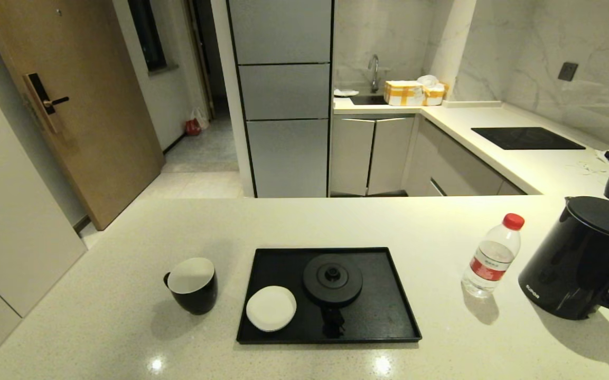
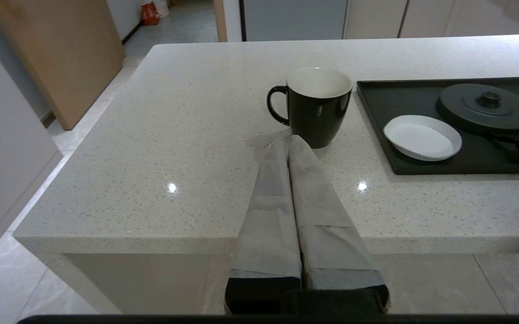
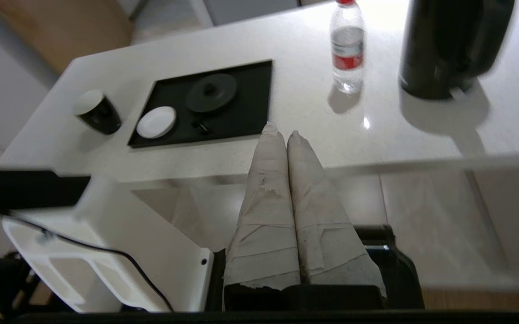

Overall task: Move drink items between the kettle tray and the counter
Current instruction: Return the tea cup to its original position

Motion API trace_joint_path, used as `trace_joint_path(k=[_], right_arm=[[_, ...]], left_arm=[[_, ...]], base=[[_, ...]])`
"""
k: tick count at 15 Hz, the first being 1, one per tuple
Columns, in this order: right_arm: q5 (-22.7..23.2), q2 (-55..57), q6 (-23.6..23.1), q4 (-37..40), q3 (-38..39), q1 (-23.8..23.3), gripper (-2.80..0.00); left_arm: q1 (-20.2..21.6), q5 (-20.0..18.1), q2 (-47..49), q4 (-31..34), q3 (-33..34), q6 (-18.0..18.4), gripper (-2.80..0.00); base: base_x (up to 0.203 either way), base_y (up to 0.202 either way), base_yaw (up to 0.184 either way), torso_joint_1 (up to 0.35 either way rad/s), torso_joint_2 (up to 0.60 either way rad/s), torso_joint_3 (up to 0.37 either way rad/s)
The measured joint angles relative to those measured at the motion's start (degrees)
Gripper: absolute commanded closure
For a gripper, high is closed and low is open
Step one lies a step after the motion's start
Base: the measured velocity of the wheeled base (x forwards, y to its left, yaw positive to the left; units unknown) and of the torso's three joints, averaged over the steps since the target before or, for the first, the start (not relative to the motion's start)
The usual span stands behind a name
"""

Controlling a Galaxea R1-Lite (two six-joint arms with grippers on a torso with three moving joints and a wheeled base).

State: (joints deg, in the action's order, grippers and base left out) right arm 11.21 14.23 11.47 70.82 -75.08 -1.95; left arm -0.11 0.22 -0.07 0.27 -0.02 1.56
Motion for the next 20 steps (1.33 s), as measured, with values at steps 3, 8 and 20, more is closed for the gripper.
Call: trace_joint_path(k=[3, 8, 20], right_arm=[[-1.83, -8.7, -2.19, -14.39, 16.52, 1.14, 0.0], [-4.82, -13.4, -3.64, -45.17, 43.66, 1.75, 0.0], [-10.84, -14.23, -13.84, -70.08, 75.05, 1.88, 0.0]], left_arm=[[0.06, -0.01, 0.0, -0.05, 0.02, 0.0, 0.0], [0.01, 0.0, 0.0, -0.02, 0.01, 0.0, 0.0], [0.01, -0.01, 0.0, 0.0, 0.02, 0.01, 0.0]], base=[[0.0, 0.0, 0.0, 0.0, 0.0, 0.0], [0.0, 0.0, 0.0, 0.0, 0.0, 0.0], [0.0, 0.0, 0.0, 0.0, 0.0, 0.0]])
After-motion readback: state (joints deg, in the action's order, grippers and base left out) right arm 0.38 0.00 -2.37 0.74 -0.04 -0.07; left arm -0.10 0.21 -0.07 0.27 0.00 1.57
